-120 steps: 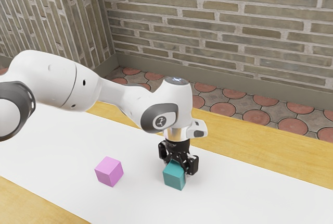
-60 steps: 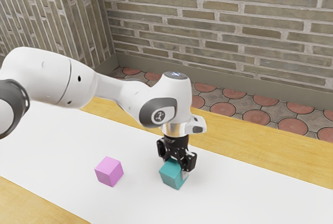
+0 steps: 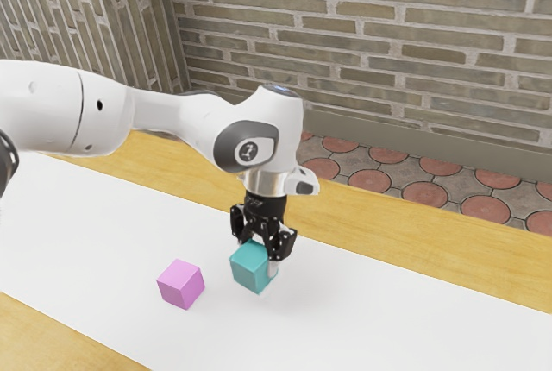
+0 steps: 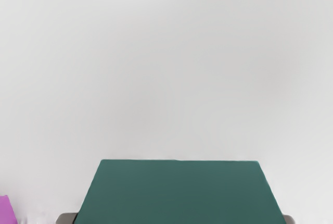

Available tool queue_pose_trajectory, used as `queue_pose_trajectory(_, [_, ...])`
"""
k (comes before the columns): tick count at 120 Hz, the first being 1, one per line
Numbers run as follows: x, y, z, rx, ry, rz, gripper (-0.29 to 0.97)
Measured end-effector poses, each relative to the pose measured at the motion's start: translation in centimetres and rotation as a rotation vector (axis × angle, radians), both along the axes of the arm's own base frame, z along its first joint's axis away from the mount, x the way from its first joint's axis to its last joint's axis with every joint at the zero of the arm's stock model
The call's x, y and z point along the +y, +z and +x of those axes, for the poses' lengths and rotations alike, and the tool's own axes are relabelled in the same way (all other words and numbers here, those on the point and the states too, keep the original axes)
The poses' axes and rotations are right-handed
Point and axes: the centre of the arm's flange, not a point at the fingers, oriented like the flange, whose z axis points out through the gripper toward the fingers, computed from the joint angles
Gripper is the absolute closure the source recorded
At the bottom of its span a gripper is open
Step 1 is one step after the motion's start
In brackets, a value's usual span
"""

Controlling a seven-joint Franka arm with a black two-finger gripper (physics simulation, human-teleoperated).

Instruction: Pick up the blue block with one arm, and put the blue block on the pink block with one arm

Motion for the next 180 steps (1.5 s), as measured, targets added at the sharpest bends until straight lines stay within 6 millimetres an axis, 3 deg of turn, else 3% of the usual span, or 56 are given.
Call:
queue_pose_trajectory(31, [6.4, 3.1, -1.6, 0.059, 0.041, 0.027, 0.38])
queue_pose_trajectory(46, [9.8, 3.3, -2.8, 0.099, 0.06, 0.014, 0.37])
queue_pose_trajectory(62, [11.5, 2.7, -4.1, 0.136, 0.057, 0.015, 0.38])
queue_pose_trajectory(115, [13.9, 1.5, -6.3, 0.193, 0.008, -0.007, 0.39])
queue_pose_trajectory(180, [15.1, 1.6, -5.4, 0.163, 0.0, -0.028, 0.38])
